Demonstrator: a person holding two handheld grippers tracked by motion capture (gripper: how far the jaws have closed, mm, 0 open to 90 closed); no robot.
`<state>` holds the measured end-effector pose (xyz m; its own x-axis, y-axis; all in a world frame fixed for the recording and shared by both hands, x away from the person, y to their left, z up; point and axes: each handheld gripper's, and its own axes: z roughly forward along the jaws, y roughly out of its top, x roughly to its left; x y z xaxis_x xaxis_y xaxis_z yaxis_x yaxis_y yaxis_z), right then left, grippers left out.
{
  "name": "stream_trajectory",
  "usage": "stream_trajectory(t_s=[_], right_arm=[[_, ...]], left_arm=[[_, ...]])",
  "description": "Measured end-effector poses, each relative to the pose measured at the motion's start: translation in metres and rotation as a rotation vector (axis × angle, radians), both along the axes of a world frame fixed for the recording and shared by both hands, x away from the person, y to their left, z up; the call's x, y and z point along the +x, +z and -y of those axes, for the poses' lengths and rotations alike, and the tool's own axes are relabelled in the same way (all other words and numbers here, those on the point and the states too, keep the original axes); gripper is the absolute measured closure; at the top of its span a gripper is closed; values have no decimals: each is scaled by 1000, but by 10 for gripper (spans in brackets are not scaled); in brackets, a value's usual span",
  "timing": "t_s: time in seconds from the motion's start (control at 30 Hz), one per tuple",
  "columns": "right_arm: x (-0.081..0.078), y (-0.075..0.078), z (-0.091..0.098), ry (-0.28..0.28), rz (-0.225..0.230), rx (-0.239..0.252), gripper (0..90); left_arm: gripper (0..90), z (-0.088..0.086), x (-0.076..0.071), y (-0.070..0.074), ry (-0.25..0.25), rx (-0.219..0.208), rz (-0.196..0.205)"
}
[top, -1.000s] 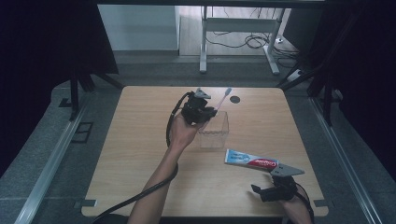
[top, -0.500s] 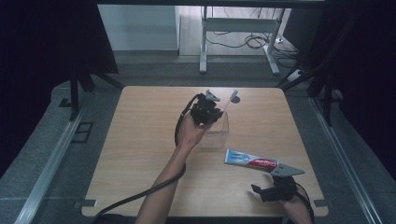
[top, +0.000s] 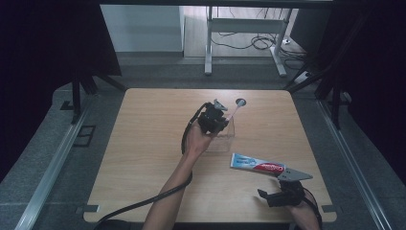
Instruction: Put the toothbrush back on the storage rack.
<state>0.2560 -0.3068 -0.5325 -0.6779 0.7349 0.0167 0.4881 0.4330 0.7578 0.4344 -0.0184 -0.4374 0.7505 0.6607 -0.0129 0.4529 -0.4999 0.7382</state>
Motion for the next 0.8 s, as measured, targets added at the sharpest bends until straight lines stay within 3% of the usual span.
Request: stream_trajectory(t_s=[0.8], right_arm=[[0,-1,-1,-2,-12,-5,38]], left_arm=[[786,11,-6,-17,-15,111,-9]])
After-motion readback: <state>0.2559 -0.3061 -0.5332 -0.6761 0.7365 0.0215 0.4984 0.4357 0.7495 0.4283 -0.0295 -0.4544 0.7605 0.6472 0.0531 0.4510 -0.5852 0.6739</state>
